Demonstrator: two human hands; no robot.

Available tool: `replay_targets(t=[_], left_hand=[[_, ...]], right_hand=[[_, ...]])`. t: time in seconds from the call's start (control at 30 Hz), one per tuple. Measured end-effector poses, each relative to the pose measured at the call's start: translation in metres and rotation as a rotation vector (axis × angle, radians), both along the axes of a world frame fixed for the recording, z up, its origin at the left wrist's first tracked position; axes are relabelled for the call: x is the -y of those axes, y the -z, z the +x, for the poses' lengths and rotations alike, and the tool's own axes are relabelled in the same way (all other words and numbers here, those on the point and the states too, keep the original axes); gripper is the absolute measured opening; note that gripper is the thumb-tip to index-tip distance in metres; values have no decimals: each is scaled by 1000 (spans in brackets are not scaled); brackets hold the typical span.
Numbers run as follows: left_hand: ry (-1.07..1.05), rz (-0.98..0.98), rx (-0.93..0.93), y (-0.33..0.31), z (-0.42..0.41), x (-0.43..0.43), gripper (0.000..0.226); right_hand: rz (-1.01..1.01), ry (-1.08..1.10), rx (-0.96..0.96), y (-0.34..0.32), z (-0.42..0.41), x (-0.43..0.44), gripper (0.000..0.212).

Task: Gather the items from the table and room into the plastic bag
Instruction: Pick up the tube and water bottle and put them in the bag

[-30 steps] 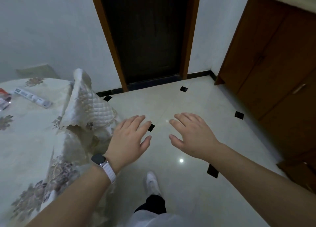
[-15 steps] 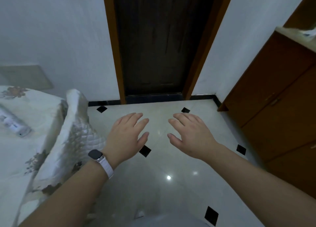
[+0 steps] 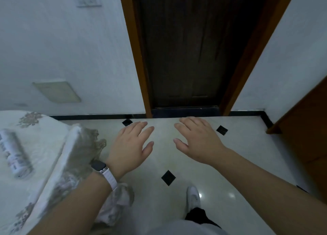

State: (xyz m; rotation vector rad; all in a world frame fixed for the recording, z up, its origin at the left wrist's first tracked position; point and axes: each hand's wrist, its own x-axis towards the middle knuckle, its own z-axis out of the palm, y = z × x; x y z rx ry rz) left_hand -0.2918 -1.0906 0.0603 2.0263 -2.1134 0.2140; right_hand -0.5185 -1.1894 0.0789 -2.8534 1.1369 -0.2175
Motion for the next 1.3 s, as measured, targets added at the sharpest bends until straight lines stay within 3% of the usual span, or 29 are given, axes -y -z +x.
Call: replay_targets(t=[0.3, 0.6, 1.03, 1.3], left_hand=[[-265, -60, 1, -30, 11, 109, 46], [-509, -43, 15, -27, 73, 139, 47], [-694, -176, -56, -15, 262, 202, 43], [-828, -147, -23, -28, 357, 193, 44]], right_hand=[[6, -279, 57, -18, 44, 163, 55], [18, -499, 97, -13, 139, 232, 55], [-77, -720, 93, -22, 361, 316, 48], [-41, -835, 152, -17, 491, 314, 54]])
